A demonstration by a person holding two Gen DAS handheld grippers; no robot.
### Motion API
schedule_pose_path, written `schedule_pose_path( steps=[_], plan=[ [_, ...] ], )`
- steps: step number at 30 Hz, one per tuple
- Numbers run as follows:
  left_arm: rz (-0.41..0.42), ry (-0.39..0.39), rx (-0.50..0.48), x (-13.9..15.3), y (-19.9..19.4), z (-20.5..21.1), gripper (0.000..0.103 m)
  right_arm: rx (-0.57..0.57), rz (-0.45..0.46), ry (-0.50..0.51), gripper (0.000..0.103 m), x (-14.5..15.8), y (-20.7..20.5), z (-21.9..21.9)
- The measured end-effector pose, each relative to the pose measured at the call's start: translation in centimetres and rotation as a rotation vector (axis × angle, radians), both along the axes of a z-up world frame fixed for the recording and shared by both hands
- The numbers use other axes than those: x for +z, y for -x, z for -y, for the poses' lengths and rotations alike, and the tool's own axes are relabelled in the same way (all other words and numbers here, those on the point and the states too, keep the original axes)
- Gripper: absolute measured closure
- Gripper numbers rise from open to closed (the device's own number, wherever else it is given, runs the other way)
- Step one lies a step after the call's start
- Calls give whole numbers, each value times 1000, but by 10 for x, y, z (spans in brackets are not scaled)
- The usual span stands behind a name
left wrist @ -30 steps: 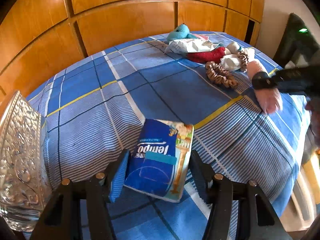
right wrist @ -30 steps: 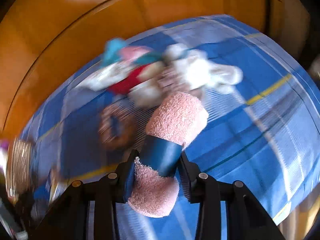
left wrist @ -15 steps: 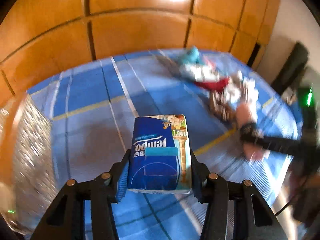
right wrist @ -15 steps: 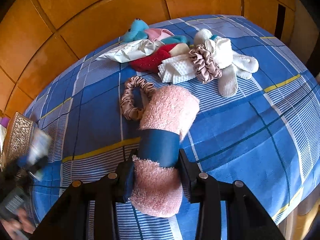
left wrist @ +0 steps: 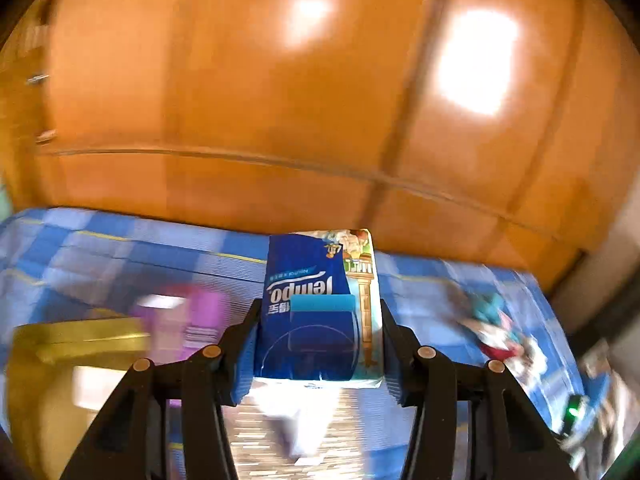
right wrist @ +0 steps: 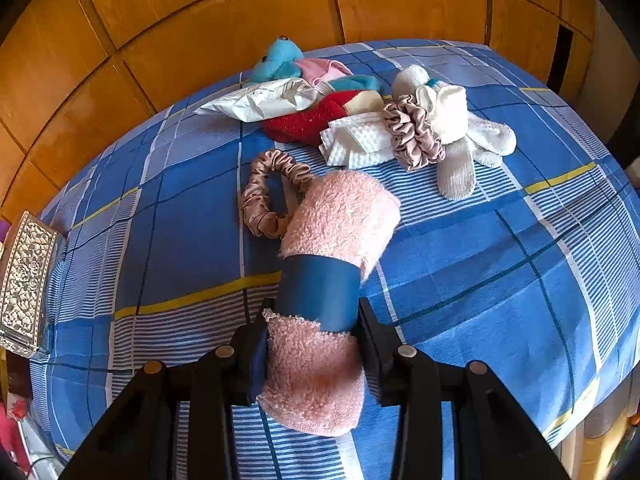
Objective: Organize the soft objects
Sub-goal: 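Carry the tissue pack with the left tool and drop it into the gold tray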
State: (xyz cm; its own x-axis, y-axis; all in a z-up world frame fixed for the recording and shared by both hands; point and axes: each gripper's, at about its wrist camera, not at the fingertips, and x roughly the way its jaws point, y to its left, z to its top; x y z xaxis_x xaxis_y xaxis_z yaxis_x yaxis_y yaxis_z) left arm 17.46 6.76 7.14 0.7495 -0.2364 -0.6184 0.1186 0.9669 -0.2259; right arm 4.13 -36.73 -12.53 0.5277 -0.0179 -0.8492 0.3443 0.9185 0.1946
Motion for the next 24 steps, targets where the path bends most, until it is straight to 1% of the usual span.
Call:
schedule_pose_path(
  steps=[1, 4, 7, 10, 13, 17, 20, 24],
  plan=[
    [-2, 2, 55, 1, 3, -28, 51, 1, 1, 3, 64, 0, 0, -1],
    [-26, -4, 183, -8, 10, -88, 51, 4, 1, 20, 64, 0, 0, -3],
    [-92, 3, 320, -33, 20, -148, 51, 5, -5, 45, 64, 0, -1, -7],
    [-148, -4, 406, -60, 32, -185, 51, 3, -13, 74, 64, -1, -3, -11],
    [-197, -8, 449, -84, 41, -205, 51, -3, -18, 88, 64, -1, -4, -12],
    [-235, -16, 479, -109, 50, -213, 51, -4, -26, 108, 64, 0, -5, -14],
    [-258, -41, 498, -125, 55, -214, 51, -6, -27, 122, 64, -1, -5, -17],
    [-308, -45, 535, -143, 51, -222, 50, -6, -31, 131, 64, -1, -5, -19]
  ],
)
